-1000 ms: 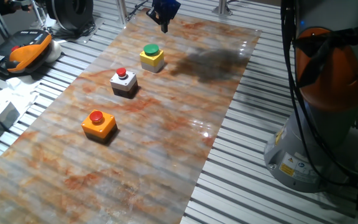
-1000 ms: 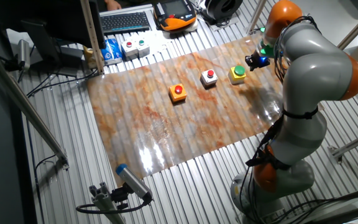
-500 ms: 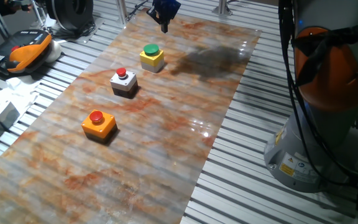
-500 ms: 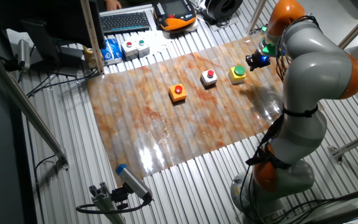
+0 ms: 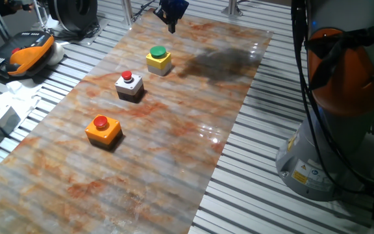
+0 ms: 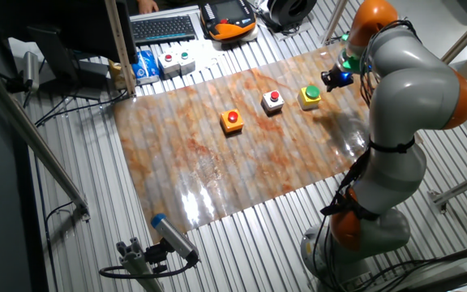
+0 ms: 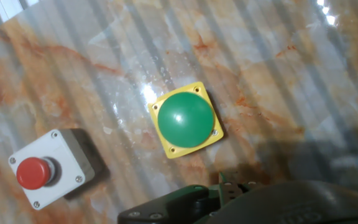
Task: Press three buttons from left to right in sequence
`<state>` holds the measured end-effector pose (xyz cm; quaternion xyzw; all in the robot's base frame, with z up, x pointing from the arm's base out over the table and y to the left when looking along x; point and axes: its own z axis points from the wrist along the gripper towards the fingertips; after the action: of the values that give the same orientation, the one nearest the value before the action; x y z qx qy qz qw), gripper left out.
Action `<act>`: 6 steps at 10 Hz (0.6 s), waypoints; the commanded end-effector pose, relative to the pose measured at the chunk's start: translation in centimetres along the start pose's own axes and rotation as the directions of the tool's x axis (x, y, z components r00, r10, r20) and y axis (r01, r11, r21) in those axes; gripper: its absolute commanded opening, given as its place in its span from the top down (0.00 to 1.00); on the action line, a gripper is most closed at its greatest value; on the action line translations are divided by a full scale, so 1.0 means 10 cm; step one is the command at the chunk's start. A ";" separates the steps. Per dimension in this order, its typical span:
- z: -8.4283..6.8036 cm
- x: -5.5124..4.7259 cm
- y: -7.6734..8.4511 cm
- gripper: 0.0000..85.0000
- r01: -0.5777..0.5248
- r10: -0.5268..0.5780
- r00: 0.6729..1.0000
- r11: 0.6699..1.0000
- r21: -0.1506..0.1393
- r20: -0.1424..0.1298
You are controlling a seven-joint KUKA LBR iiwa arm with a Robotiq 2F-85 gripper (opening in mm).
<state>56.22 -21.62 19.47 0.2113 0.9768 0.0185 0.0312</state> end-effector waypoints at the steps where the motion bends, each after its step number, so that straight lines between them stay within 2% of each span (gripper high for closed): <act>1: -0.02 -0.04 -0.03 1.00 0.003 -0.003 1.000 1.000 -0.011 -0.005; 2: -0.01 -0.05 -0.03 1.00 0.003 -0.003 1.000 1.000 0.004 0.005; 3: 0.01 -0.07 -0.03 1.00 0.003 -0.003 1.000 1.000 0.006 0.007; 6: 0.01 -0.22 -0.13 1.00 0.020 -0.020 1.000 1.000 -0.011 -0.004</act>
<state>57.78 -23.81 19.36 0.2010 0.9788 0.0230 0.0307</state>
